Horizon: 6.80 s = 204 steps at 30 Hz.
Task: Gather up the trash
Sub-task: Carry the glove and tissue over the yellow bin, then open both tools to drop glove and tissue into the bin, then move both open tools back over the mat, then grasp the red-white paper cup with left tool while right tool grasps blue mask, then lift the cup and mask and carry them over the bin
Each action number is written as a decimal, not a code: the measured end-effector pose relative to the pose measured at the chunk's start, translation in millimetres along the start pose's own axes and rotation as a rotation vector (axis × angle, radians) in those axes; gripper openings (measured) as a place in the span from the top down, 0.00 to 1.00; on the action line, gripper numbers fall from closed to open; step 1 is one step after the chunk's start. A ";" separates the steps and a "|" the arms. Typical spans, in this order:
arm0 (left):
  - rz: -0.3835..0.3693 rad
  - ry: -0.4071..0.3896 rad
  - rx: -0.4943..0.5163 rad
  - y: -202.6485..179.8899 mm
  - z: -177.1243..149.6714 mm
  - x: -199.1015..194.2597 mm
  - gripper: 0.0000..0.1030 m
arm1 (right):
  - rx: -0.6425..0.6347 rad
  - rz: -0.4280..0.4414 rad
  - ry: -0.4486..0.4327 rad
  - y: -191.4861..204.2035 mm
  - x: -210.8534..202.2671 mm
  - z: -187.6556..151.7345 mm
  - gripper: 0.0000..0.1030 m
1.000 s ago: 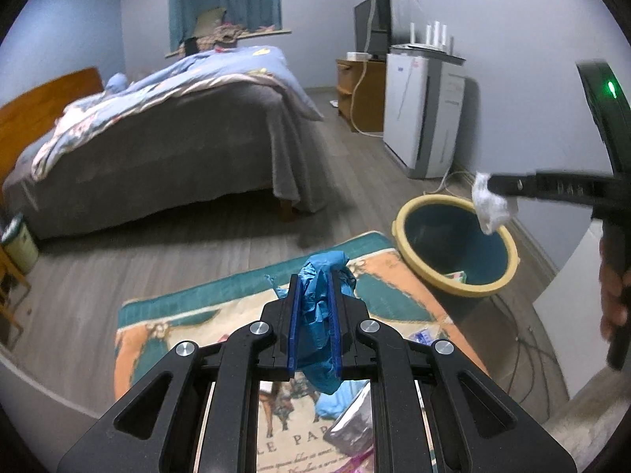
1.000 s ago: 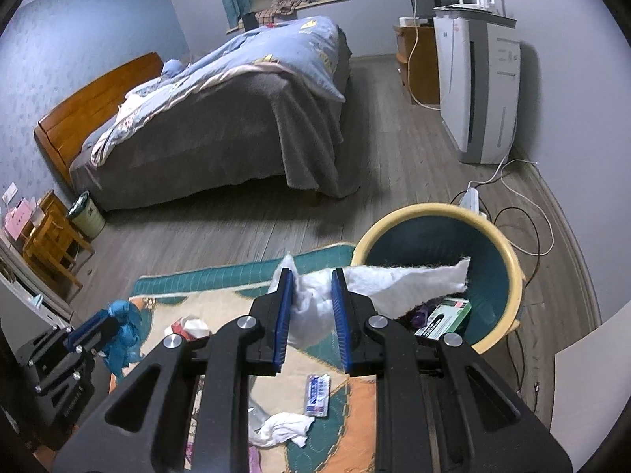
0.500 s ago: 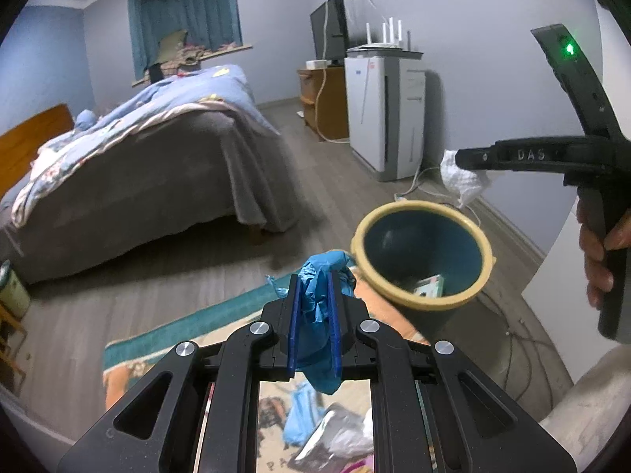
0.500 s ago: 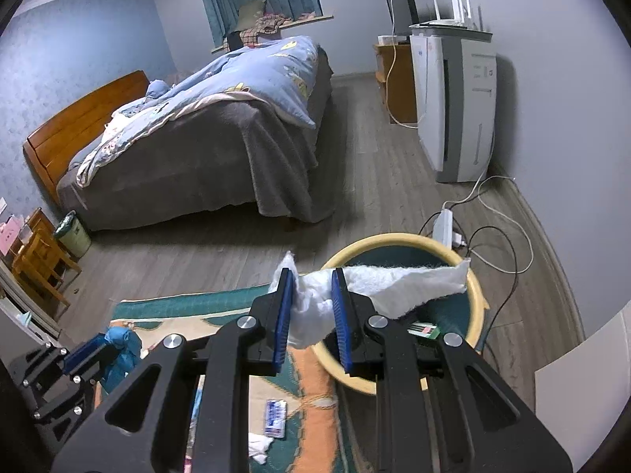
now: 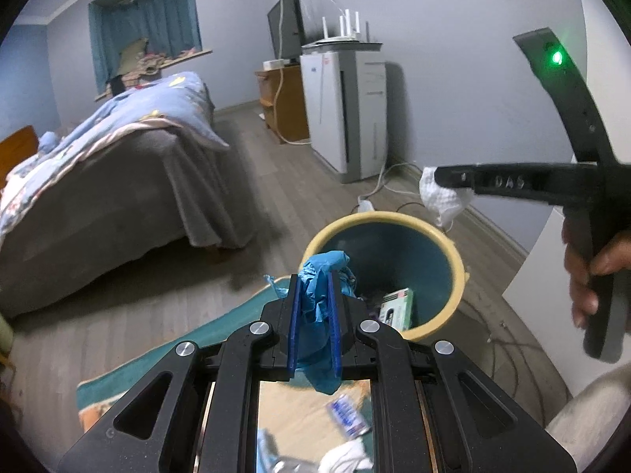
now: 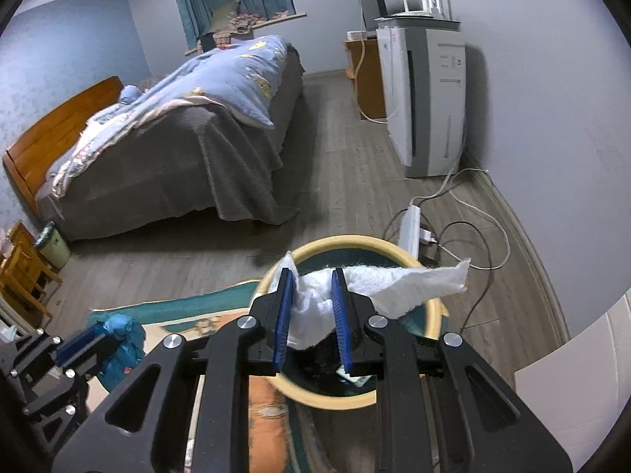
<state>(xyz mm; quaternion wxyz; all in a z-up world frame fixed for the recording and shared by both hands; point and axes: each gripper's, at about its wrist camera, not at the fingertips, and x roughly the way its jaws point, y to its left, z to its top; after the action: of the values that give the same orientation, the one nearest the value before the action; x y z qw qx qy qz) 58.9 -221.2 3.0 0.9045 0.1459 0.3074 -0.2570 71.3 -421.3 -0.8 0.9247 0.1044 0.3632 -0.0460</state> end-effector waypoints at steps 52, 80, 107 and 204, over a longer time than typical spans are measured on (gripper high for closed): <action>-0.053 0.073 0.023 -13.4 -3.0 134.5 0.20 | 0.130 -0.041 0.106 -60.2 92.1 -7.7 0.50; 0.225 0.050 -0.184 134.4 -39.1 -12.3 0.05 | 0.017 -0.018 0.042 22.2 43.4 15.1 0.06; 0.268 0.113 -0.278 210.9 -140.1 -66.1 0.05 | -0.121 0.023 0.201 188.7 39.7 -72.3 0.06; 0.160 0.418 -0.524 225.4 -165.6 80.9 0.75 | -0.167 0.222 0.383 194.1 126.3 -72.9 0.91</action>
<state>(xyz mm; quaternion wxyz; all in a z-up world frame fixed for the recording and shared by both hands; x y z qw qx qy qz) 159.2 4.3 -151.4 0.8461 -0.0180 0.5292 -0.0622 146.6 -216.8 -107.9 0.8439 0.0736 0.5207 0.1068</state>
